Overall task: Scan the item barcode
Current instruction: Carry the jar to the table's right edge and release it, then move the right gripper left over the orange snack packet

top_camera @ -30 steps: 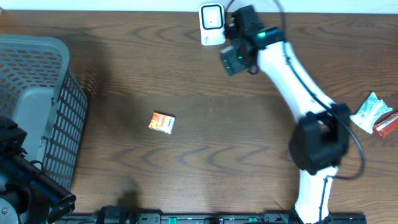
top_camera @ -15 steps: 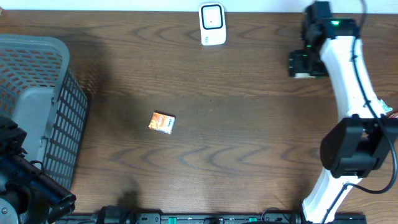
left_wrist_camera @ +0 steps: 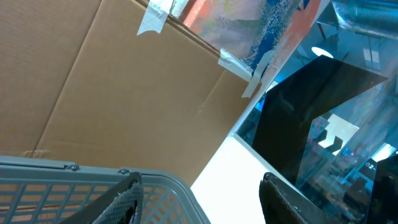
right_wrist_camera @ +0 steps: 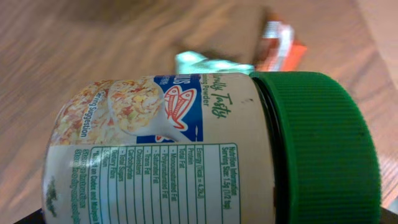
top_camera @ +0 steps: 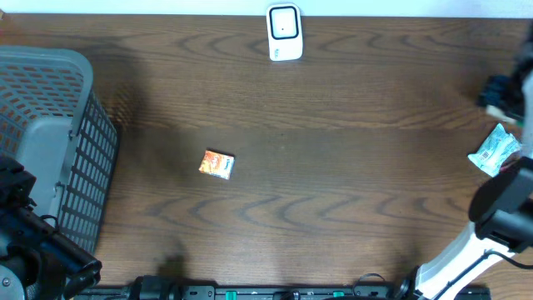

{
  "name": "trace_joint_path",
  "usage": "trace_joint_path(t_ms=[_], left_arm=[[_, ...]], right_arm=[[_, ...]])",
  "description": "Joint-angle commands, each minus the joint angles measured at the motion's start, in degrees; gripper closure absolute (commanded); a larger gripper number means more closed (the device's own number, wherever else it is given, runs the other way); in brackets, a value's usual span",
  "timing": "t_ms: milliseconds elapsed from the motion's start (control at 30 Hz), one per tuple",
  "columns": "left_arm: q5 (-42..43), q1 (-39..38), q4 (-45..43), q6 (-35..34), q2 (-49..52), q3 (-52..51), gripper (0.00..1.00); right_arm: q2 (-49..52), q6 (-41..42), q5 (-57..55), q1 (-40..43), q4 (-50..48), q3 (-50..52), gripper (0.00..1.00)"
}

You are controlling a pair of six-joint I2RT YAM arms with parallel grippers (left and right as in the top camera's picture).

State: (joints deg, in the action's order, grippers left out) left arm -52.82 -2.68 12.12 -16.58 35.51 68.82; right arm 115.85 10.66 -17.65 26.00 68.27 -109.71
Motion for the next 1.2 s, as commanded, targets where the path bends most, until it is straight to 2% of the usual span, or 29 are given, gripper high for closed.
trace_joint_path(t_ms=[0,233,533,567,600,633,700,833,967,1167], left_arm=[[-0.2,-0.1,-0.2,-0.2,-0.1,-0.1,0.39],[-0.2,-0.1,-0.2,-0.2,-0.1,-0.1,0.39],[-0.2,-0.1,-0.2,-0.2,-0.1,-0.1,0.39],[-0.2,-0.1,-0.2,-0.2,-0.1,-0.1,0.39],[-0.2,-0.1,-0.2,-0.2,-0.1,-0.1,0.39],[-0.2,-0.1,-0.2,-0.2,-0.1,-0.1,0.39],[-0.2,-0.1,-0.2,-0.2,-0.1,-0.1,0.39],[-0.2,-0.1,-0.2,-0.2,-0.1,-0.1,0.39],[-0.2,-0.1,-0.2,-0.2,-0.1,-0.1,0.39],[-0.2,-0.1,-0.2,-0.2,-0.1,-0.1,0.39]], right_arm=[[1.0,2.7,2.3,5.1,-1.6,0.0,0.18],[5.5,4.8,4.4,11.5,-4.2,0.0,0.22],[11.5,8.6,8.0,15.2,-5.7,0.0,0.22],[11.6,8.7,9.4,15.3,-5.7,0.0,0.20],[11.6,8.6,10.4,15.3,-5.8,0.0,0.06],[11.4,8.6,11.1,15.3,-5.8,-0.1,0.01],[10.7,8.7,12.5,15.3,-5.6,-0.3,0.01],[6.6,10.8,13.3,15.3,-4.4,-0.6,0.01],[-2.0,14.3,14.4,15.0,-2.9,-0.6,0.01],[-15.2,15.9,28.9,10.9,1.8,-0.6,0.01]])
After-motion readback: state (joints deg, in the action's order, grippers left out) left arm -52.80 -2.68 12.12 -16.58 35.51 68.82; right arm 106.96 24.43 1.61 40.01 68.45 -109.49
